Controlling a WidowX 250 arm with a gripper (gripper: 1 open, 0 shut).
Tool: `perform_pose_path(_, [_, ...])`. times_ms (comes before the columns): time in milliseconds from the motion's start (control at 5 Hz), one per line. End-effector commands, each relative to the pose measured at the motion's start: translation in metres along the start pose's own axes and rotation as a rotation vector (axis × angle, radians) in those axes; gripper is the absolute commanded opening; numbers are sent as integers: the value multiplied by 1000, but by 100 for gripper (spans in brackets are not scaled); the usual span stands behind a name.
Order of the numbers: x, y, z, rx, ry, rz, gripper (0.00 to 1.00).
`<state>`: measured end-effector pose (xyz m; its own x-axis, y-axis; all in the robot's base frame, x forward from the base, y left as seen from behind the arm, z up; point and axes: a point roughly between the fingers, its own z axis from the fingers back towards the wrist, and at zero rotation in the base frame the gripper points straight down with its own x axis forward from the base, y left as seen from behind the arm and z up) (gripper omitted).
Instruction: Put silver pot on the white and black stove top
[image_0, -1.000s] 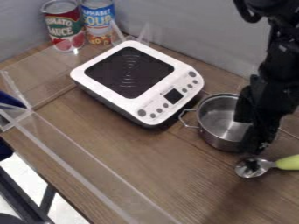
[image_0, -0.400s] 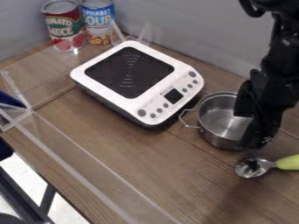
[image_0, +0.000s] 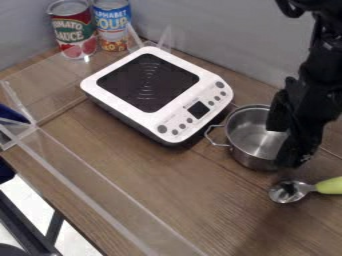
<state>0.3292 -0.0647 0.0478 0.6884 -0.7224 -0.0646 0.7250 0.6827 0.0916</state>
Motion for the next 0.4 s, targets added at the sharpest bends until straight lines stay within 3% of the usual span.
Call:
perform_pose_path(0, [4,15,26,62,-62,45,100])
perform_pose_path(200, [2,17,26,67,-58,69,100])
